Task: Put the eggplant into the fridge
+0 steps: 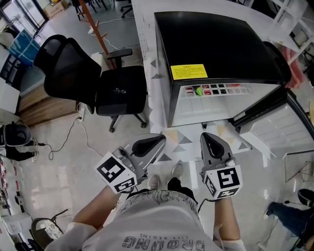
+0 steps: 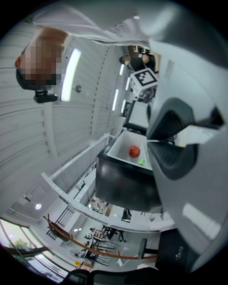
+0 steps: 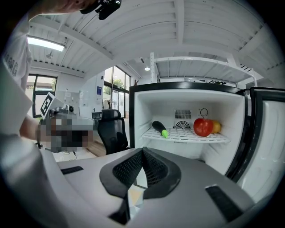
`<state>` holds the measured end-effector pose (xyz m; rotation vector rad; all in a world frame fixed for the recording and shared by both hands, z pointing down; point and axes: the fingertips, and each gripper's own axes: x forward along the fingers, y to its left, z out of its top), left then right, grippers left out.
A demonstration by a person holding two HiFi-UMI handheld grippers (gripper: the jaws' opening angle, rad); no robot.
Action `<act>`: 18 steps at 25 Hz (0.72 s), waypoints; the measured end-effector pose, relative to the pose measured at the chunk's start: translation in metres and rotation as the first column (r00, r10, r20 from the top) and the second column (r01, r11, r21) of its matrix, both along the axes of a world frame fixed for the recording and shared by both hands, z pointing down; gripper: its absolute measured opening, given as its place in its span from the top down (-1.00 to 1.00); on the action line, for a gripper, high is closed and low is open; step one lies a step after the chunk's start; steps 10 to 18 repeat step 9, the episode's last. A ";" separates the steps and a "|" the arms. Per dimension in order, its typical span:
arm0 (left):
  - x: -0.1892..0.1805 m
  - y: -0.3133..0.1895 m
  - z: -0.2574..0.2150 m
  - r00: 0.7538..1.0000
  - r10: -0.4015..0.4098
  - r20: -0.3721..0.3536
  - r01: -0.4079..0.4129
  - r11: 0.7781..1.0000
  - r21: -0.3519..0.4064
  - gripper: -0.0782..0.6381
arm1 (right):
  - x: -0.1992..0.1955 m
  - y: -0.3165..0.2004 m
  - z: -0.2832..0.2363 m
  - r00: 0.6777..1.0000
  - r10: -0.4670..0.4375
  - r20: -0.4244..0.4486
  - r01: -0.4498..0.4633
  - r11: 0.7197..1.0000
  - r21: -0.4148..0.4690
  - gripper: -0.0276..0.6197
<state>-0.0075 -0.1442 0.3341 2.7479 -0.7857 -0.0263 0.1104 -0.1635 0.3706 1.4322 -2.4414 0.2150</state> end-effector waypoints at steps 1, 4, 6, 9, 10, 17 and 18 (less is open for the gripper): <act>0.000 0.000 0.000 1.000 0.000 -0.001 0.000 1.000 -0.001 0.74 | 0.000 0.000 0.001 1.000 0.000 0.000 0.000 1.000 -0.002 0.91; 0.000 0.000 0.001 1.000 -0.003 -0.003 0.003 1.000 -0.002 0.74 | 0.001 0.000 0.002 1.000 0.003 0.001 -0.003 1.000 -0.006 0.91; -0.001 -0.001 0.001 1.000 -0.005 -0.003 0.005 1.000 -0.002 0.74 | 0.001 0.000 0.002 1.000 0.004 0.001 -0.004 1.000 -0.006 0.91; -0.001 -0.001 0.001 1.000 -0.008 -0.006 0.008 1.000 -0.002 0.74 | 0.002 -0.001 0.002 1.000 0.005 0.001 -0.005 1.000 -0.005 0.91; -0.001 -0.001 0.001 1.000 -0.008 -0.006 0.008 1.000 -0.002 0.74 | 0.002 -0.001 0.002 1.000 0.005 0.001 -0.005 1.000 -0.005 0.91; -0.001 -0.001 0.001 1.000 -0.008 -0.006 0.008 1.000 -0.002 0.74 | 0.002 -0.001 0.002 1.000 0.005 0.001 -0.005 1.000 -0.005 0.91; -0.001 -0.001 0.001 1.000 -0.008 -0.006 0.008 1.000 -0.002 0.74 | 0.002 -0.001 0.002 1.000 0.005 0.001 -0.005 1.000 -0.005 0.91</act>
